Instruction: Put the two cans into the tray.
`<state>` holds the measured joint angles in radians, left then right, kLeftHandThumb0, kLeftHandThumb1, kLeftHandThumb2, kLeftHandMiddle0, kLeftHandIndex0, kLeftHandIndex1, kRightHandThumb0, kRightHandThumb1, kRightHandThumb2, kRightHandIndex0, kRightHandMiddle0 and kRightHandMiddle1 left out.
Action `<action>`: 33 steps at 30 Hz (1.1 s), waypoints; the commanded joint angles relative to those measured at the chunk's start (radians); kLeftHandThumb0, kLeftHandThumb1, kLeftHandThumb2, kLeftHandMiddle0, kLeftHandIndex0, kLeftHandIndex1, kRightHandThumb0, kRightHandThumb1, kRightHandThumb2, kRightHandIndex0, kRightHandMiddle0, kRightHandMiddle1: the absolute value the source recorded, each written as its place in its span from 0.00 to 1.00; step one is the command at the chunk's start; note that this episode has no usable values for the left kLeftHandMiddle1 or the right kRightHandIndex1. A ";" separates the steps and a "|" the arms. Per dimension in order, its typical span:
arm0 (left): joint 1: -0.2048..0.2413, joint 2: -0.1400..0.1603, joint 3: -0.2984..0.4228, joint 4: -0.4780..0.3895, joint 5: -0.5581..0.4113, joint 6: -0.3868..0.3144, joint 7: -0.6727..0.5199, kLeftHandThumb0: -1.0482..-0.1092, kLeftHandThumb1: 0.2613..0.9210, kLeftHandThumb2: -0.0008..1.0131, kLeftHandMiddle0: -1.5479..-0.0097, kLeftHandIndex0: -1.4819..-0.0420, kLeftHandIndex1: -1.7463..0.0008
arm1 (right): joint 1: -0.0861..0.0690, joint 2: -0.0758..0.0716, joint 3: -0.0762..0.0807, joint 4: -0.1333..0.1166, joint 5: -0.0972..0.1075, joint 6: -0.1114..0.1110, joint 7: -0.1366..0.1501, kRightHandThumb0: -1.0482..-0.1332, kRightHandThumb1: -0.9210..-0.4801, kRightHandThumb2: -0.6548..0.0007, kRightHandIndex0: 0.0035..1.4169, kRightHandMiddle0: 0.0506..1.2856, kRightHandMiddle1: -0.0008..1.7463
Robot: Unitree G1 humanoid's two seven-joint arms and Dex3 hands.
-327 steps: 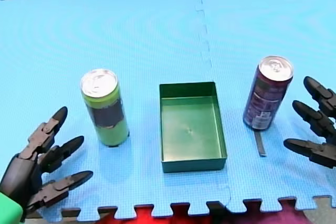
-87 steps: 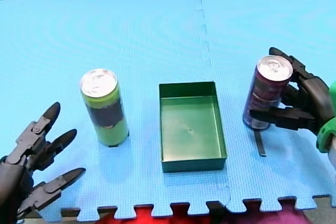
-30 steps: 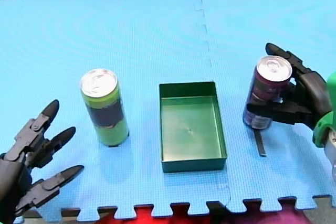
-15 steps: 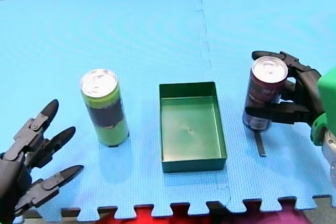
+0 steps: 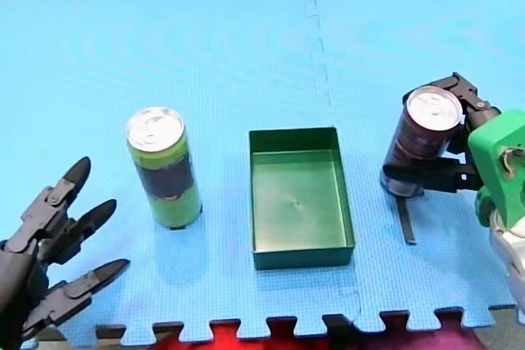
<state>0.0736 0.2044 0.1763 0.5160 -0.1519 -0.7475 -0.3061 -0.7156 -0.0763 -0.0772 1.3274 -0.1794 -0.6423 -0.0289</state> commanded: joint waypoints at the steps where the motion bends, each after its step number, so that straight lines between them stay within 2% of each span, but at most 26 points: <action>1: -0.003 0.000 0.004 0.006 -0.004 -0.009 0.001 0.00 0.88 0.00 0.68 0.86 1.00 | -0.004 -0.004 -0.003 0.000 0.004 -0.013 -0.015 0.75 0.23 0.96 0.62 0.40 1.00; 6: -0.003 -0.001 0.004 0.010 0.000 -0.011 0.006 0.00 0.88 0.00 0.68 0.86 1.00 | -0.005 -0.005 -0.006 0.000 0.007 -0.019 -0.020 0.76 0.20 0.96 0.63 0.40 1.00; 10: -0.003 0.000 0.003 0.010 0.004 -0.009 0.009 0.00 0.88 0.00 0.68 0.86 1.00 | -0.007 -0.007 -0.014 0.002 0.013 -0.010 -0.017 0.76 0.18 0.96 0.63 0.40 1.00; 12: -0.004 0.001 0.003 0.011 0.005 -0.006 0.009 0.00 0.88 0.00 0.68 0.86 1.00 | -0.010 -0.005 -0.022 0.002 0.022 -0.004 -0.009 0.76 0.18 0.96 0.63 0.41 1.00; 13: -0.004 0.002 0.004 0.011 0.005 -0.005 0.009 0.00 0.88 0.00 0.68 0.86 1.00 | -0.012 -0.003 -0.029 0.002 0.030 0.000 0.000 0.76 0.17 0.96 0.64 0.41 1.00; 15: -0.003 0.000 0.003 0.010 0.005 -0.005 0.010 0.00 0.88 0.00 0.67 0.86 1.00 | -0.019 0.003 -0.051 0.001 0.060 0.011 0.036 0.76 0.17 0.97 0.64 0.41 1.00; 19: -0.001 -0.003 0.001 0.006 0.008 -0.002 0.012 0.00 0.88 0.00 0.67 0.86 1.00 | -0.058 0.010 -0.101 -0.010 0.136 0.058 0.131 0.77 0.16 0.97 0.65 0.41 1.00; 21: -0.001 -0.003 -0.001 0.006 0.009 0.001 0.013 0.00 0.88 0.00 0.67 0.86 1.00 | -0.074 0.013 -0.116 -0.019 0.162 0.073 0.162 0.77 0.17 0.98 0.65 0.41 1.00; 24: -0.003 -0.004 -0.001 0.009 0.012 0.003 0.015 0.00 0.89 0.00 0.67 0.86 1.00 | -0.087 0.018 -0.132 -0.036 0.194 0.094 0.202 0.77 0.18 0.99 0.66 0.42 1.00; 26: -0.006 -0.004 -0.002 0.013 0.012 0.004 0.015 0.00 0.89 0.00 0.67 0.86 1.00 | -0.093 0.017 -0.130 -0.043 0.198 0.115 0.202 0.77 0.19 0.99 0.67 0.42 1.00; 29: -0.009 -0.006 -0.003 0.017 0.011 0.004 0.016 0.00 0.88 0.00 0.67 0.86 1.00 | -0.100 0.006 -0.114 -0.045 0.181 0.142 0.183 0.78 0.20 0.99 0.67 0.43 1.00; 33: -0.011 -0.009 -0.004 0.022 0.014 0.003 0.019 0.00 0.88 0.00 0.67 0.86 1.00 | -0.104 -0.004 -0.097 -0.045 0.162 0.162 0.163 0.78 0.21 1.00 0.68 0.43 1.00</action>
<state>0.0642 0.1942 0.1708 0.5357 -0.1388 -0.7448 -0.2901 -0.8058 -0.0703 -0.1772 1.2899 -0.0158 -0.4824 0.1394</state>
